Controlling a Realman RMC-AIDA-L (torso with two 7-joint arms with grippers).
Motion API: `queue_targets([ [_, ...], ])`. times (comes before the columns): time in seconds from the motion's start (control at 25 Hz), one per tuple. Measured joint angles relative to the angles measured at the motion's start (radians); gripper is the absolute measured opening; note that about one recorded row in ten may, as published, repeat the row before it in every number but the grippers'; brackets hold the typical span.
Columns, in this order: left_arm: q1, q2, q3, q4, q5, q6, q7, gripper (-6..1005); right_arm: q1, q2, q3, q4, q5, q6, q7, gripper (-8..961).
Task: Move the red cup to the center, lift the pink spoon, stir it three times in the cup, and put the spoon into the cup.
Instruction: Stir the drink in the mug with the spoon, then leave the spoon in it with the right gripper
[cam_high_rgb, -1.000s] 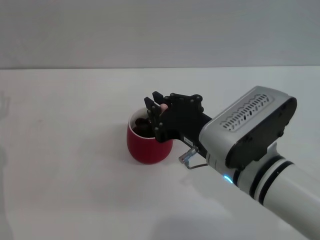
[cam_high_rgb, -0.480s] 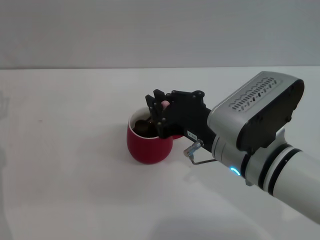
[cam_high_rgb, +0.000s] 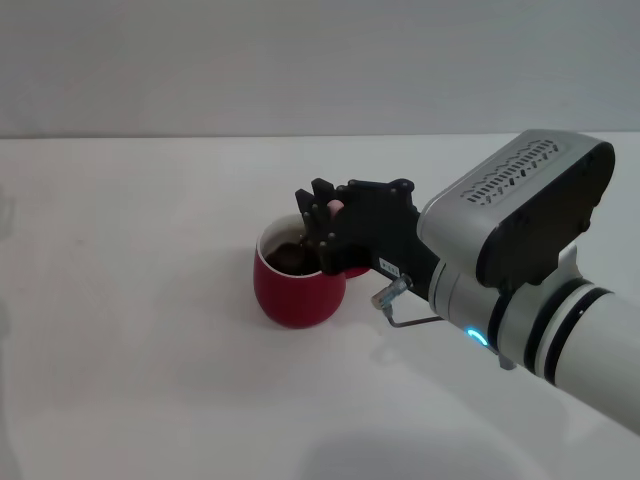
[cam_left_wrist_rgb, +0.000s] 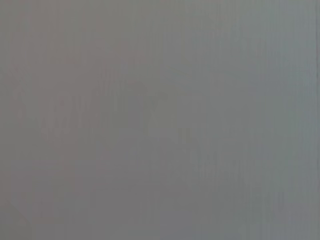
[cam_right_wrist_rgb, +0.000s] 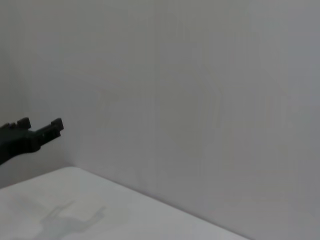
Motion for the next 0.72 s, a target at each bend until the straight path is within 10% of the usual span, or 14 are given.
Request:
queue_targets([
  [0.72, 0.005, -0.001, 0.001, 0.000, 0.000, 0.004, -0.001, 830, 0.068, 0.000, 0.068, 0.066, -0.184, 0.210, 0.181, 133],
])
